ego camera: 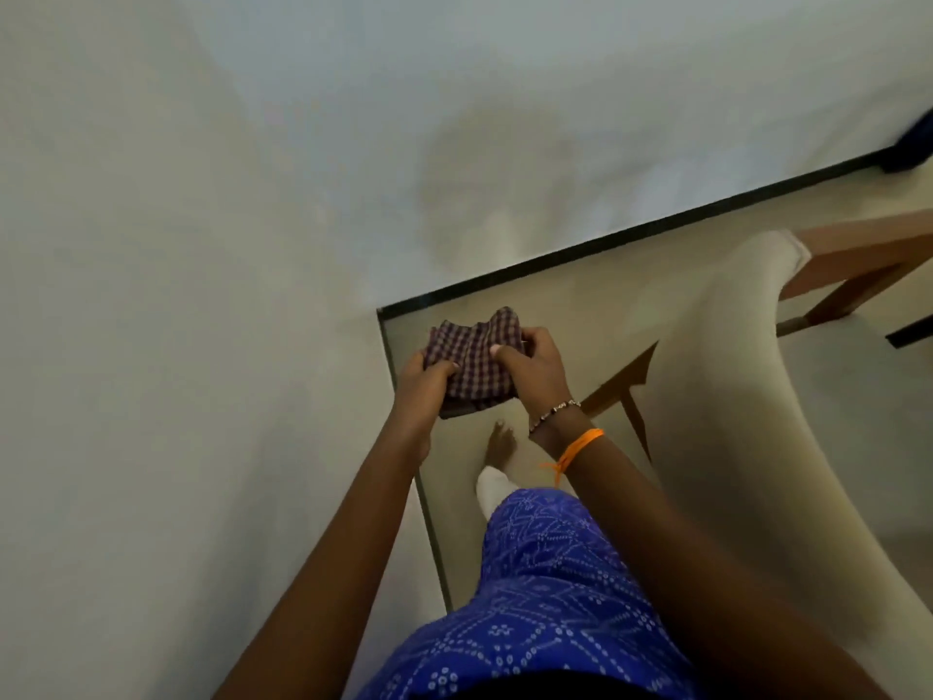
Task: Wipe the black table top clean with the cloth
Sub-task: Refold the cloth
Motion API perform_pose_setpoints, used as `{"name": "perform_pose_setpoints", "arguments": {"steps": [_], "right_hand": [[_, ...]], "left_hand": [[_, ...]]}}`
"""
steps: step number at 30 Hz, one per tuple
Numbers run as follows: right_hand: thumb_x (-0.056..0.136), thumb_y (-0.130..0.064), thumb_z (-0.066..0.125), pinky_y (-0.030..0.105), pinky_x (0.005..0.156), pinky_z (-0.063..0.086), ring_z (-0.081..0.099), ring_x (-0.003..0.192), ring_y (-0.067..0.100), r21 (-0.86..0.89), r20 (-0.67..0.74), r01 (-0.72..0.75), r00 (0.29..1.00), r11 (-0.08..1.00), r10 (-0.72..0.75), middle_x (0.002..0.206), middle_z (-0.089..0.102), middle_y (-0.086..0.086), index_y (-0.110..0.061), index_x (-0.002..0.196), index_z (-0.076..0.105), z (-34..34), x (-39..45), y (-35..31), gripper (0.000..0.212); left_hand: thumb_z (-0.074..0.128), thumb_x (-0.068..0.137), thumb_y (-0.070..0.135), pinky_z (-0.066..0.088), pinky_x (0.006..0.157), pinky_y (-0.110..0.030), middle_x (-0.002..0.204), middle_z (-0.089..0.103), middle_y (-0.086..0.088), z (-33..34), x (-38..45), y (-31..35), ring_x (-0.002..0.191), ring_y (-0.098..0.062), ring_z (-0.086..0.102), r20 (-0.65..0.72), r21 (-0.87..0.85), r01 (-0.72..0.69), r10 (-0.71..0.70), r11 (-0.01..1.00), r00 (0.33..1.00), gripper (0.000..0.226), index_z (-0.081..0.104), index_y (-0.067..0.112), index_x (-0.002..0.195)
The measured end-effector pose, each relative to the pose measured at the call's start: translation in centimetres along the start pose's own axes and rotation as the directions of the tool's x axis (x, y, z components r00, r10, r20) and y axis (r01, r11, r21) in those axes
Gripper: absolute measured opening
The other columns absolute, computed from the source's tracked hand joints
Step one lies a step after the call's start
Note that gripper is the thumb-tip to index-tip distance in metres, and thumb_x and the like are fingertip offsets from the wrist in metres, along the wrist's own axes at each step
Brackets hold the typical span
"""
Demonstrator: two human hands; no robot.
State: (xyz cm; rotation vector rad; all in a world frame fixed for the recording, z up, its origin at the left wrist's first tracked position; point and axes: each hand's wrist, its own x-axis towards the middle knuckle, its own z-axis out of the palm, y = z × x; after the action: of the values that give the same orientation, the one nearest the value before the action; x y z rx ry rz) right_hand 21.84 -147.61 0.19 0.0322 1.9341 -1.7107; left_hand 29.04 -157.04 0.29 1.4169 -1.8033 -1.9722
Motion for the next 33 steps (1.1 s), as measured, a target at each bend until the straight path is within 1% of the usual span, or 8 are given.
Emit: {"name": "perform_pose_setpoints", "arguments": {"steps": [5,9,13,17,23,26,29,33], "right_hand": [[0.088,-0.004,0.054,0.046,0.09,0.05,0.058,0.102,0.034,0.073,-0.122,-0.078,0.989,0.994,0.087,0.107,0.06,0.019,0.003,0.11,0.05,-0.3,13.2,-5.2,0.023],[0.089,-0.008,0.053,0.036,0.077,0.047,0.053,0.085,0.019,0.12,-0.192,-0.077,0.976,0.99,0.099,0.081,0.05,-0.005,-0.009,0.101,0.046,-2.5,21.7,-10.1,0.015],[0.087,-0.005,0.053,0.033,0.072,0.046,0.052,0.075,0.01,0.226,-0.341,-0.001,0.937,0.974,0.08,0.082,0.051,-0.006,-0.013,0.101,0.044,-6.8,27.9,-13.8,0.019],[0.085,-0.004,0.054,0.037,0.076,0.048,0.053,0.078,0.014,0.351,-0.529,0.05,0.835,0.935,0.154,0.083,0.054,-0.004,-0.012,0.103,0.044,-12.9,34.0,-14.8,0.022],[0.087,0.001,0.051,0.024,0.065,0.043,0.052,0.081,0.016,0.5,-0.705,0.099,0.623,0.86,0.339,0.078,0.05,-0.003,-0.002,0.104,0.049,-25.4,42.9,-17.4,0.017],[0.087,0.003,0.051,0.019,0.061,0.044,0.052,0.083,0.015,0.488,-0.787,0.192,0.519,0.851,0.334,0.079,0.051,-0.003,-0.001,0.104,0.05,-31.3,45.1,-19.2,0.018],[0.088,0.005,0.048,0.011,0.054,0.047,0.052,0.073,0.009,0.528,-0.821,0.27,0.404,0.805,0.403,0.08,0.052,-0.002,-0.003,0.104,0.049,-36.7,46.1,-19.6,0.018],[0.086,0.006,0.05,0.022,0.062,0.044,0.051,0.072,0.009,0.534,-0.843,0.337,0.285,0.775,0.457,0.078,0.053,-0.001,-0.013,0.083,0.049,-44.4,46.6,-19.2,0.02]], "left_hand": [[0.049,0.09,0.01,0.046,0.045,-0.01,0.089,0.061,0.004,6.0,10.8,8.3,0.075,-0.005,0.058,0.107,0.11,-0.058,0.046,0.992,0.993,0.032,0.051,0.012,0.122],[0.049,0.091,0.016,0.045,0.049,-0.013,0.104,0.056,0.0,11.8,18.3,15.2,0.079,-0.004,0.055,0.196,0.225,-0.077,0.033,0.971,0.98,0.037,0.044,0.01,0.127],[0.047,0.088,0.007,0.046,0.046,-0.013,0.09,0.057,0.005,19.4,23.3,20.8,0.077,-0.006,0.056,0.358,0.297,-0.156,0.042,0.942,0.933,0.016,0.05,0.018,0.099],[0.046,0.086,0.005,0.049,0.057,-0.019,0.096,0.059,0.001,29.2,28.0,24.3,0.085,-0.01,0.06,0.56,0.414,-0.23,-0.047,0.881,0.827,0.026,0.045,0.018,0.108],[0.04,0.084,0.0,0.046,0.048,-0.016,0.095,0.058,-0.003,46.6,32.1,29.8,0.074,-0.007,0.056,0.733,0.504,-0.4,-0.134,0.765,0.667,0.04,0.047,0.006,0.123],[0.038,0.082,-0.004,0.042,0.042,-0.008,0.085,0.054,0.001,55.0,32.1,32.7,0.069,-0.004,0.051,0.828,0.467,-0.528,-0.141,0.709,0.543,0.041,0.047,0.004,0.122],[0.038,0.08,-0.003,0.047,0.06,-0.02,0.088,0.055,-0.001,62.9,31.0,34.5,0.074,-0.009,0.052,0.881,0.455,-0.623,-0.222,0.636,0.417,0.036,0.048,0.009,0.113],[0.041,0.079,-0.002,0.043,0.058,-0.025,0.088,0.053,0.002,72.1,29.0,34.3,0.076,-0.01,0.052,0.897,0.431,-0.697,-0.353,0.573,0.265,0.033,0.045,0.011,0.11]]}}
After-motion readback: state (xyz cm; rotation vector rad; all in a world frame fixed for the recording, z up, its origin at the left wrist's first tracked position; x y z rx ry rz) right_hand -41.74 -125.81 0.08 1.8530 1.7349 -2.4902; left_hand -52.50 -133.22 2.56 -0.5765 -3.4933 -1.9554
